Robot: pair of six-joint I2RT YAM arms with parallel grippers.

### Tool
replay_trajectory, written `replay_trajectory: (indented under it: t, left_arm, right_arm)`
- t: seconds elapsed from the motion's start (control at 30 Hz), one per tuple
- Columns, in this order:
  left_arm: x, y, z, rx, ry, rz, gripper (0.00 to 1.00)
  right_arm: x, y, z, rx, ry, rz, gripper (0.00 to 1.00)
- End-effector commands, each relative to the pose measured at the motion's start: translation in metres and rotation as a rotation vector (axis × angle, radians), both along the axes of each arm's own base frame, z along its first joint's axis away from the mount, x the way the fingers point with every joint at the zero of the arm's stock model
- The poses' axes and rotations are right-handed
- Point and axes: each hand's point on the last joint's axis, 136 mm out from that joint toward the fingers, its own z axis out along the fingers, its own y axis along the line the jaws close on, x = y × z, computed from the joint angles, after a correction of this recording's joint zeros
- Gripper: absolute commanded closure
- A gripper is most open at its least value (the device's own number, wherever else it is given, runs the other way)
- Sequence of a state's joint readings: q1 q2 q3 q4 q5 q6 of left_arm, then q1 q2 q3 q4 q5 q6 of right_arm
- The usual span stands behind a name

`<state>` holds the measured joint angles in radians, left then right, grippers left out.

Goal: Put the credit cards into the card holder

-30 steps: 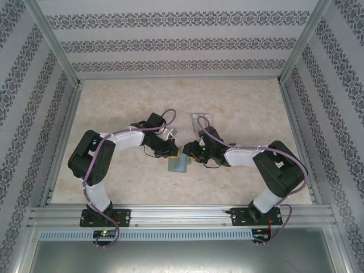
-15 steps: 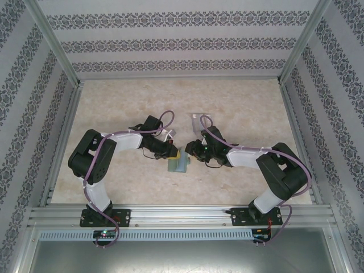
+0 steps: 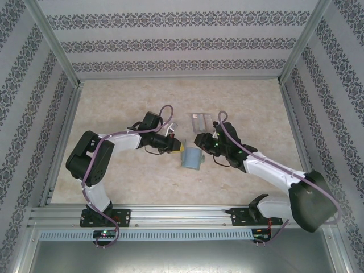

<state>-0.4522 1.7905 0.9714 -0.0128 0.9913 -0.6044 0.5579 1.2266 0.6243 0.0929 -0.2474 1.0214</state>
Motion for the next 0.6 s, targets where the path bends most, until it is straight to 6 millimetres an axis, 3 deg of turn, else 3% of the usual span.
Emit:
replay_trajectory:
  t: [0.0, 0.17, 0.57]
  left_arm:
    - [0.01, -0.012, 0.021, -0.065, -0.053, -0.022, 1.0]
    - [0.009, -0.011, 0.009, -0.051, -0.04, -0.017, 1.0]
    - [0.007, -0.001, -0.029, -0.01, -0.013, 0.009, 1.0]
  right_arm:
    - [-0.003, -0.012, -0.007, -0.037, 0.037, -0.047, 0.79]
    - [-0.009, -0.008, -0.029, -0.094, 0.109, -0.015, 0.87]
    - [-0.014, 0.019, -0.079, -0.227, 0.181, 0.112, 0.89]
